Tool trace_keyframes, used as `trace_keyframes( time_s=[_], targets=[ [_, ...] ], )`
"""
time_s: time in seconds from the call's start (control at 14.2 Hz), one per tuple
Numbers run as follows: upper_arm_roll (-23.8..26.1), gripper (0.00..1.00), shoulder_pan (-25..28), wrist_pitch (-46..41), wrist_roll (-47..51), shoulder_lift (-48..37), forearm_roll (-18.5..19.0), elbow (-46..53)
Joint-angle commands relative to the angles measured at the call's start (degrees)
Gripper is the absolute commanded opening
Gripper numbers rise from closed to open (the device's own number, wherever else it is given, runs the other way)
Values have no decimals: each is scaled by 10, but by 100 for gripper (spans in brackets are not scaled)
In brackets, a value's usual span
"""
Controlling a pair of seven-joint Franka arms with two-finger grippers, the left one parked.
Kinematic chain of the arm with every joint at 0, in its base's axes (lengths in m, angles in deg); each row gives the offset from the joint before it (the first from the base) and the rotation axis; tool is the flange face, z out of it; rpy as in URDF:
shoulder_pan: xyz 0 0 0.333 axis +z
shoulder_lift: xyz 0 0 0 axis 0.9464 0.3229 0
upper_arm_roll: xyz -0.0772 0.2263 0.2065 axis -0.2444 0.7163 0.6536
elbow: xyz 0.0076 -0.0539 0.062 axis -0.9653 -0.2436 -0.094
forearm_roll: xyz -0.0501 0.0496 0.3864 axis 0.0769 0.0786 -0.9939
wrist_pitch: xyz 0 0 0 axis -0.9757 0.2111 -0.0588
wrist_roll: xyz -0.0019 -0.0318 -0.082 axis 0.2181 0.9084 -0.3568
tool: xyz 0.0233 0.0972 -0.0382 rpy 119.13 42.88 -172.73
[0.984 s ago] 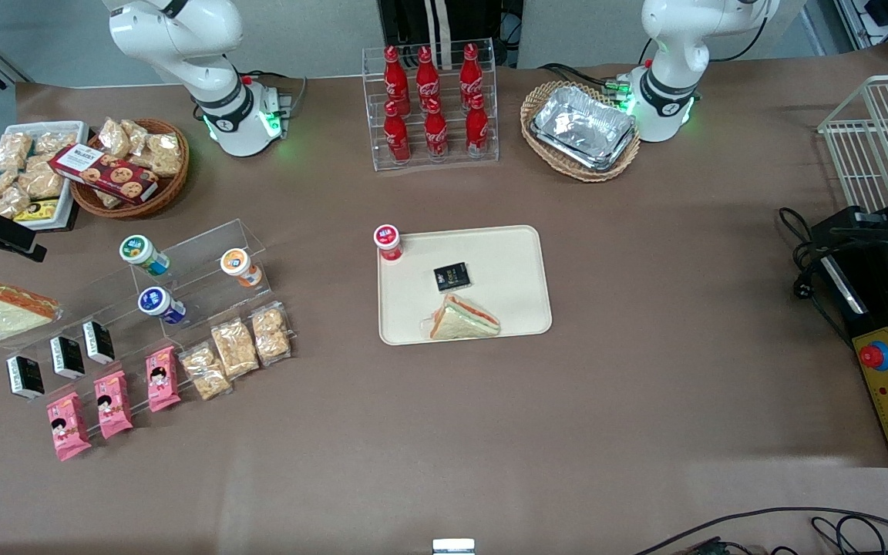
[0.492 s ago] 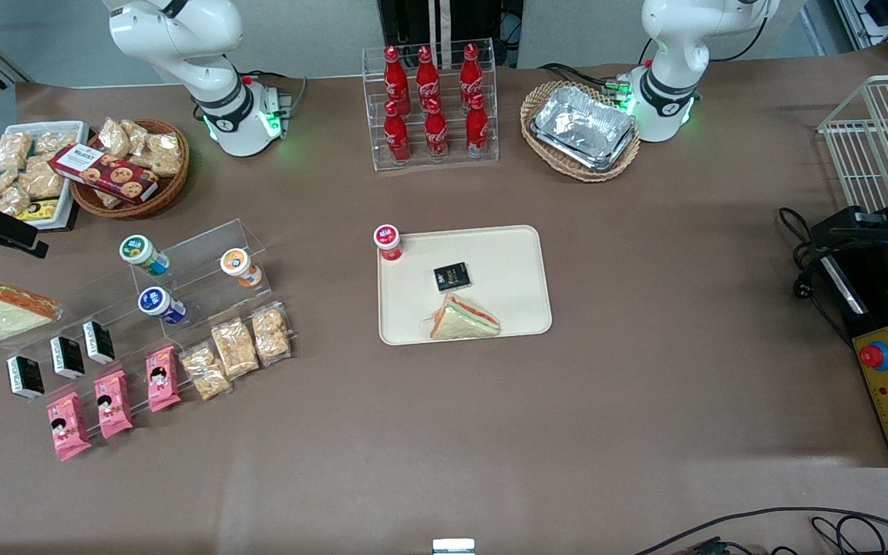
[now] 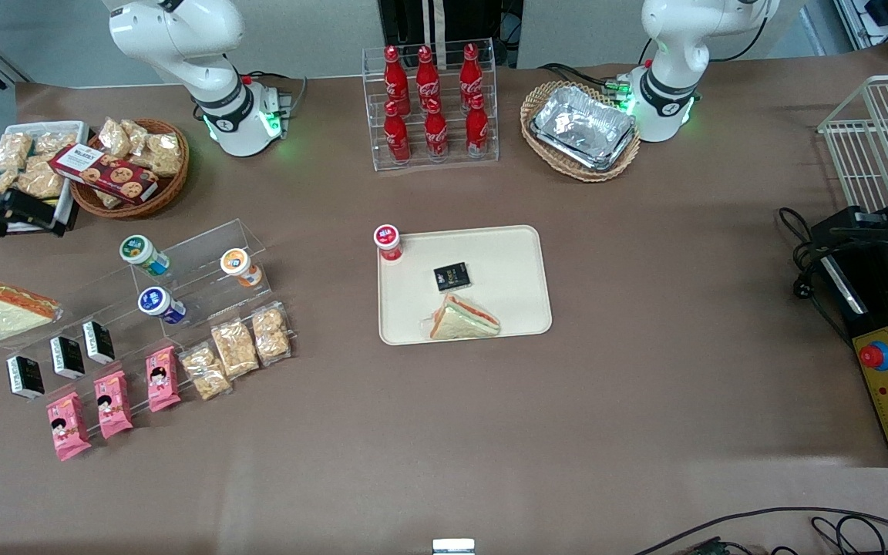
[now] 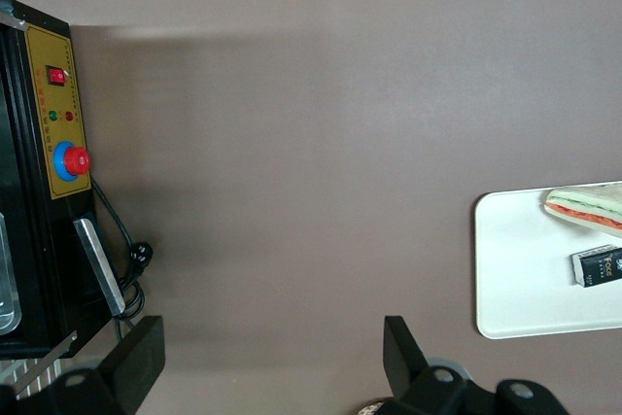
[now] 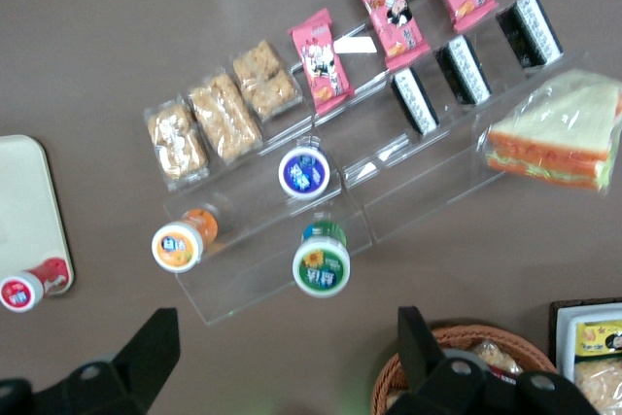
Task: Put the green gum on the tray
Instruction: 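Move the right gripper over the acrylic rack toward the green-capped bottle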
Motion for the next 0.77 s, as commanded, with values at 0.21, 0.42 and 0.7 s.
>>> trace_keyframes(
  time_s=[0.21, 0.42, 0.7],
  targets=[
    [11, 100, 10, 69, -5, -180, 55, -216],
    [11, 100, 10, 71, -1, -179, 55, -219],
    [12, 100, 10, 121, 0, -171, 55, -253]
  ],
)
